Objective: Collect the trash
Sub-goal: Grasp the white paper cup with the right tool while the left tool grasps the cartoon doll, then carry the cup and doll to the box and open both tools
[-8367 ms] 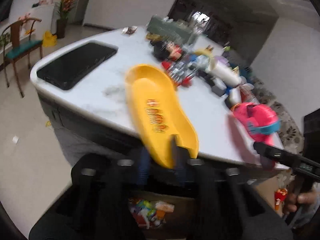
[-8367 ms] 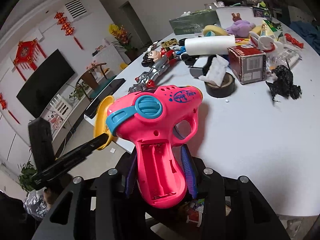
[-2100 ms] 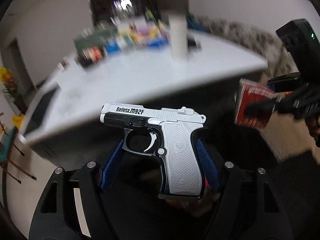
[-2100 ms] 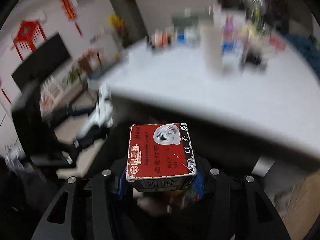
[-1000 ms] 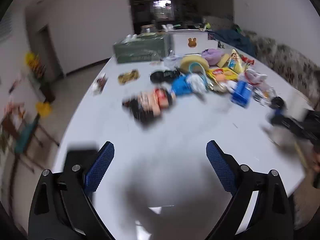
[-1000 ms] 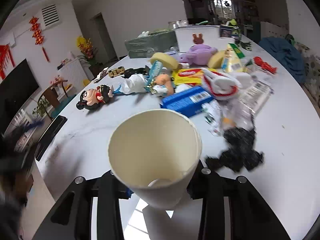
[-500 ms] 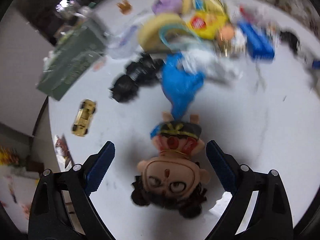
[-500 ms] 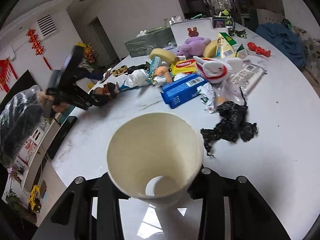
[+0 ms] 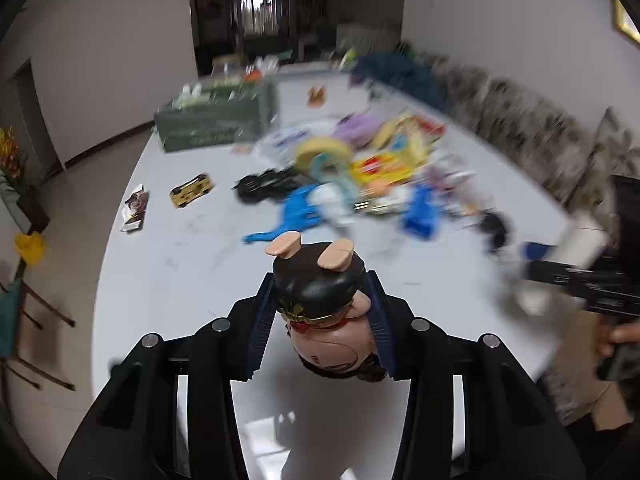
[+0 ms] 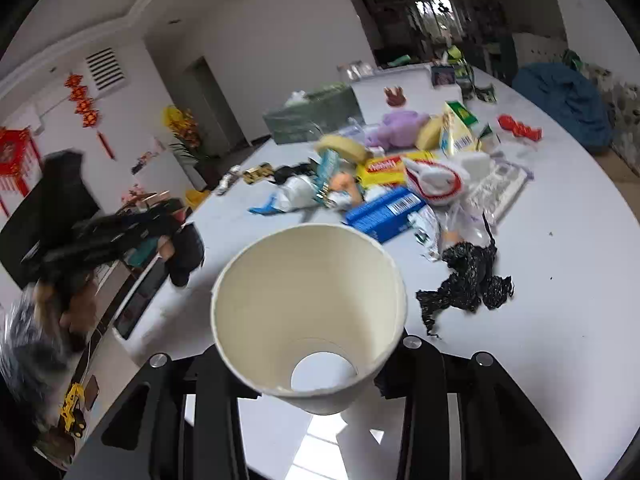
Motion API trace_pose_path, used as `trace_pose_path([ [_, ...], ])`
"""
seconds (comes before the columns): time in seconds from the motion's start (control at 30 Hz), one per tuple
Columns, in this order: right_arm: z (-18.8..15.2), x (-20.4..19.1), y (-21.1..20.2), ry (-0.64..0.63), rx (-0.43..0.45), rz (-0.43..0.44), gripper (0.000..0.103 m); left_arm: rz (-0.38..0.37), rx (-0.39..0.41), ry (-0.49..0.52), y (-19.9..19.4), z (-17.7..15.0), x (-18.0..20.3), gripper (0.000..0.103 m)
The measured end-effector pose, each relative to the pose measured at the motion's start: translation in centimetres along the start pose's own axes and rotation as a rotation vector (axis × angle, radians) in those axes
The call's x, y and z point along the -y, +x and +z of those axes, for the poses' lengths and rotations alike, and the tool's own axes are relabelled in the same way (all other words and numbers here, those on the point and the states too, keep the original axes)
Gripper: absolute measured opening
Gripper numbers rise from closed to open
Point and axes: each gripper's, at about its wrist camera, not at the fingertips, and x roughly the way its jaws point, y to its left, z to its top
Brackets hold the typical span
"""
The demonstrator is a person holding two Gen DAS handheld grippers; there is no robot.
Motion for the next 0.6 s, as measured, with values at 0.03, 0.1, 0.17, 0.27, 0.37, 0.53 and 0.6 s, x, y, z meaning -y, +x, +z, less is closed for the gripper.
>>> trace_pose_path([
  [0.03, -0.1, -0.3, -0.7, -0.014, 0.008, 0.007, 0.038, -0.01, 0.03, -0.01, -1.6, -1.0, 1.1, 0.043],
  [0.1, -0.8, -1.1, -2.5, -0.046, 0.024, 0.016, 0.038, -0.024, 0.073, 0.008, -3.7, -2.6, 3.4, 0.043],
  [0.17, -1.8, -1.5, -4.1, -0.061, 0.02, 0.035, 0.038, -0.021, 0.099, 0.051, -5.4, -4.5, 5.9, 0.043],
  [0.27, -3.7, -2.2, -5.8, -0.087, 0.008, 0.044, 0.038, -0.032, 0.124, 0.111, -7.8, -7.5, 8.5, 0.043],
  [0.37, -6.7, -2.9, -7.3, -0.113, -0.062, 0.07, 0.038, -0.055, 0.087, 0.134, -8.3, -10.3, 10.5, 0.043],
  [0.53, -12.1, -3.9, -6.3, -0.185, -0.24, 0.079, 0.038, -0.083, -0.042, 0.174, -6.4, -15.5, 12.6, 0.043],
  [0.6, -14.3, -3.6, -4.3, -0.178, -0.33, 0.087, 0.038, -0.093, -0.116, 0.185, -4.3, -17.6, 12.9, 0.044],
])
